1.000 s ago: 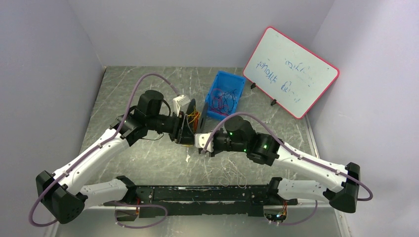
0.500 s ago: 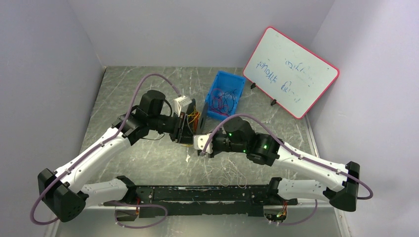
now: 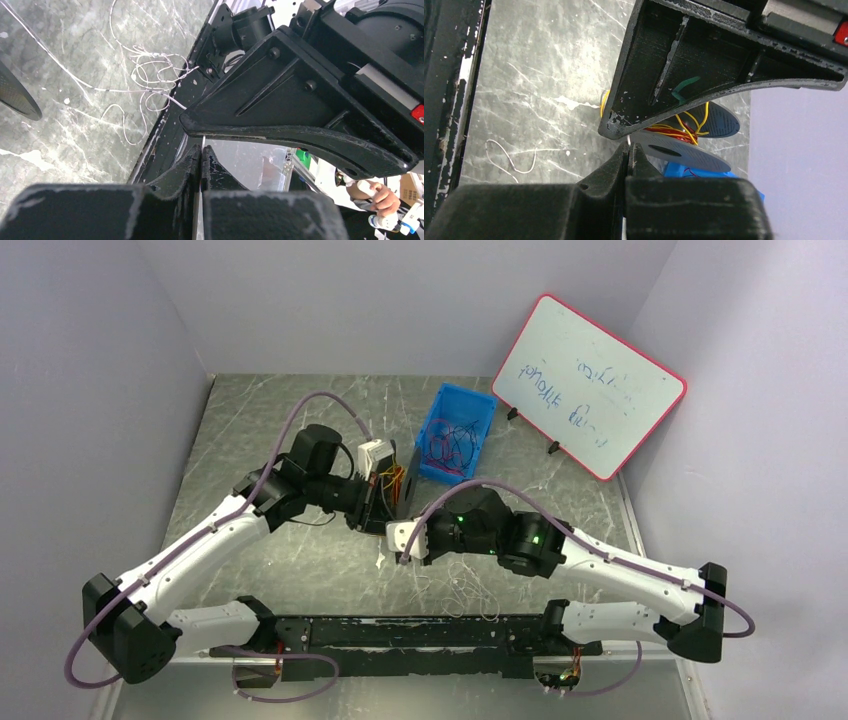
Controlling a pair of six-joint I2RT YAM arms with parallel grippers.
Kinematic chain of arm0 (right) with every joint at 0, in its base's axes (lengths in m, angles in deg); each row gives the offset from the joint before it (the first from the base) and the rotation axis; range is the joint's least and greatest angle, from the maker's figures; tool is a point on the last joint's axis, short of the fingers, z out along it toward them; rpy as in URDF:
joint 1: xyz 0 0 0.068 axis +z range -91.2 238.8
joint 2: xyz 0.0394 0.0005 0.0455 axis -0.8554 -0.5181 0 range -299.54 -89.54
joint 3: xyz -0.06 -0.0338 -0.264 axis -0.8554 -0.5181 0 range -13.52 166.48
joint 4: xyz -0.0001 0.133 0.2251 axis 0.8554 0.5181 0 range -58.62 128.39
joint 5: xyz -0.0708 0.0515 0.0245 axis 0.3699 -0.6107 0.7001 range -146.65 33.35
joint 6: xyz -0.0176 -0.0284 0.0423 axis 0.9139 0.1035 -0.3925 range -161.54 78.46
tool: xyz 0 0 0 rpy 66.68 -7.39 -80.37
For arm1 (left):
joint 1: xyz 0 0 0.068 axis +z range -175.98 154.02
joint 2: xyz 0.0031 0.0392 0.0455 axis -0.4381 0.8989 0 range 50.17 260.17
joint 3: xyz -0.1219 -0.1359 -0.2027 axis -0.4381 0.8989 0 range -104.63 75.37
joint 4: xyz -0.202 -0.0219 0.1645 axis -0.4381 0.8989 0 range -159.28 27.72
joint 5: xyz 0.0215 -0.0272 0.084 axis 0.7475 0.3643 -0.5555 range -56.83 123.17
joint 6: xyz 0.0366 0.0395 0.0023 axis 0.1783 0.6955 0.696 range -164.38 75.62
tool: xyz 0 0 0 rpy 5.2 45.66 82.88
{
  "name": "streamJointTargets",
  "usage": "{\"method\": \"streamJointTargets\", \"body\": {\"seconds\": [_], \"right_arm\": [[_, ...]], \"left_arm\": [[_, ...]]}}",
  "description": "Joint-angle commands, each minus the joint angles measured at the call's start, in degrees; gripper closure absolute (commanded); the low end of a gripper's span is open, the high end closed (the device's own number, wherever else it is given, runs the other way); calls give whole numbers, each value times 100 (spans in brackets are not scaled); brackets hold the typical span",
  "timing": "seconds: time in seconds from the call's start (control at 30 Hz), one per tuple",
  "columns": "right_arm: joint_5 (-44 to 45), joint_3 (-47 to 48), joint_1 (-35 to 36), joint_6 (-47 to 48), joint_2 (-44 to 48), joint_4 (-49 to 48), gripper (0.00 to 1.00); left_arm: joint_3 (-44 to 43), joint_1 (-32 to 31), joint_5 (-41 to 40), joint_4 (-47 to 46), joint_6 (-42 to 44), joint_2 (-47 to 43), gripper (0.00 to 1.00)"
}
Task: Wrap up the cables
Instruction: Adjust the cable at the center of the board.
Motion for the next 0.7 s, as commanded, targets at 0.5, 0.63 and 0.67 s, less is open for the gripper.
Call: {"method": "streamJointTargets", "body": {"seconds": [0.5,0.63,0.67], "right_arm": [[961,378,815,422,-77,44,100],[1051,229,829,331,-11,39,100],[1081,148,829,274,36,26,100]], "left_arm": [[38,-282,-57,280,412,42,81],[-4,-277,-253,300,399,-92,62],[-14,-284,-299,294,390,-156,58]]}}
